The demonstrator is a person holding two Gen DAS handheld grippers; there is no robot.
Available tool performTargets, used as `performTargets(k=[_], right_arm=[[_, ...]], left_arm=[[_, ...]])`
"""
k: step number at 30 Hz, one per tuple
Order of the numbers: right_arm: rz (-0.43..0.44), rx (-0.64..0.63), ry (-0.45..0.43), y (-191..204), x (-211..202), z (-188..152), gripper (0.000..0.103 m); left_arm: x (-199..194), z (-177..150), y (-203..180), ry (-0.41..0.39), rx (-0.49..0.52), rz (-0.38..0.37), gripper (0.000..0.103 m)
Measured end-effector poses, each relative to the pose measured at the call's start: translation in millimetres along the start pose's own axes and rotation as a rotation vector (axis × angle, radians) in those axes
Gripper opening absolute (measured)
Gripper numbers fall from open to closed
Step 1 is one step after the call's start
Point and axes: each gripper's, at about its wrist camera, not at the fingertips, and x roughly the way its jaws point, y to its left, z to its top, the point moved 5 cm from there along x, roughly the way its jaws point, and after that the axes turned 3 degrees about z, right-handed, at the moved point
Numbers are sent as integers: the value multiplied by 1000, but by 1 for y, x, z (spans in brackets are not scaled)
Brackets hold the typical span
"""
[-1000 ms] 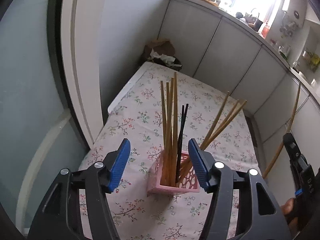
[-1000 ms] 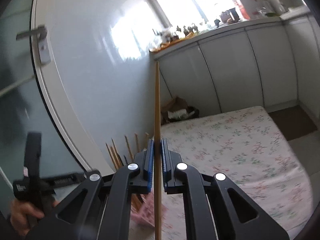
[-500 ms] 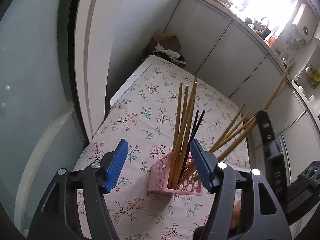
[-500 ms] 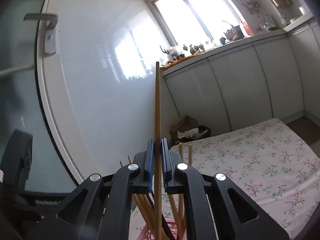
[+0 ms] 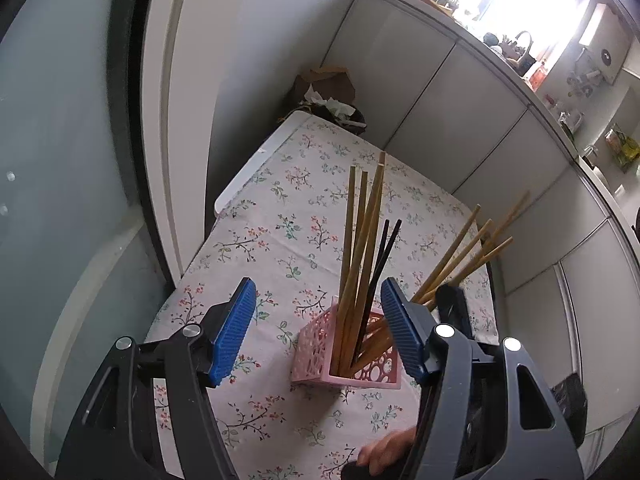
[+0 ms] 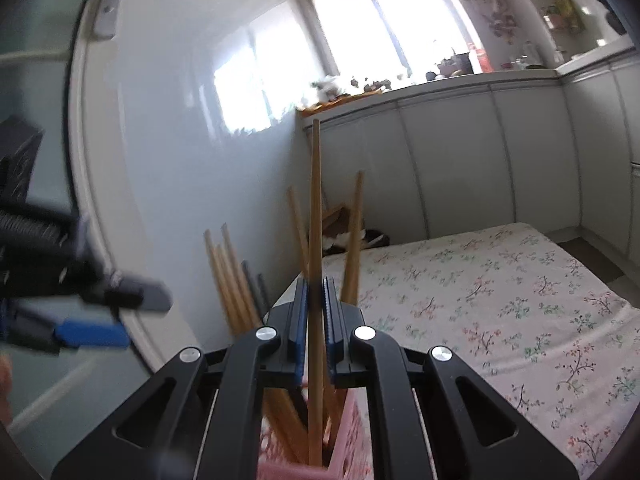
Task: Organize utensils
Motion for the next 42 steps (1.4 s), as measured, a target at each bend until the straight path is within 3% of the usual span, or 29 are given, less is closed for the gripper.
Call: performTargets(k=[3,7,10,12,14,17,20,25,32,37,42], right_arm=[[14,32,71,-6,-10,2,15],[6,130,87,-29,-39,25,40],[-21,129,119,-37,-60,37,40],[-13,143,155,-39,-81,43,44],[-5,156,199,-41,-107,49,61],[13,142,268,-38,-142,52,71],[14,106,320,-31,-173,53,77],[28,62,385,-15,-235,55,87],[35,37,383,-7,-311,77,96],[-27,20,400,-11,-341,96,96],[-21,30,377,-13,-360,110,96]], left_arm=[[-1,0,-1,-1,12,2,62],[-8,-3,-9,-15,44,-6,63],[-16,-8,-20,-32,92,1,64],[-23,-16,-29,-35,127,-2,69],[-34,-29,-36,-49,161,6,77],[-56,-58,-44,-69,212,43,84],[-81,-85,-49,-89,242,58,96],[-119,-118,-65,-103,314,149,96],[-175,-152,-99,-162,421,207,96],[-209,-161,-114,-199,413,184,96],[-230,-160,-125,-212,395,140,96]])
